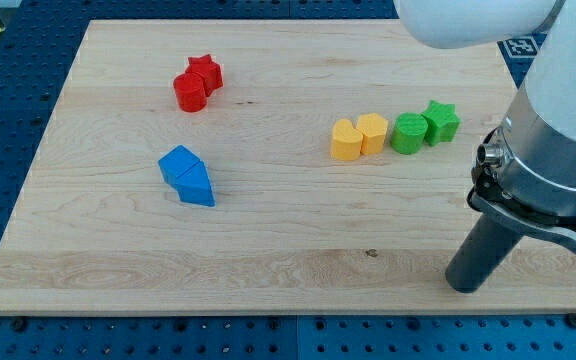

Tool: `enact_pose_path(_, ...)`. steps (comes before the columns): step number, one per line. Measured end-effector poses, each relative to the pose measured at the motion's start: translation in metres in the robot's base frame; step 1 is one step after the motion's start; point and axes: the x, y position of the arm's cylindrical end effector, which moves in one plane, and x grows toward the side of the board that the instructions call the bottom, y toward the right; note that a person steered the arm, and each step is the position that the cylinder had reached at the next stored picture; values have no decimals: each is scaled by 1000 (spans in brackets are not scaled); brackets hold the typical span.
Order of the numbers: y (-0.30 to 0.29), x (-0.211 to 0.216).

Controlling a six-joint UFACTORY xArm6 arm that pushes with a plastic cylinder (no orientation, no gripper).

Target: Move the arm to the bottom center of the board

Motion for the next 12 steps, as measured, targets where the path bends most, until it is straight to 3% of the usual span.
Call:
enact_pose_path(7, -9, 16)
enact_pose_path(9, -41, 17)
enact_pose_path(12, -141, 17)
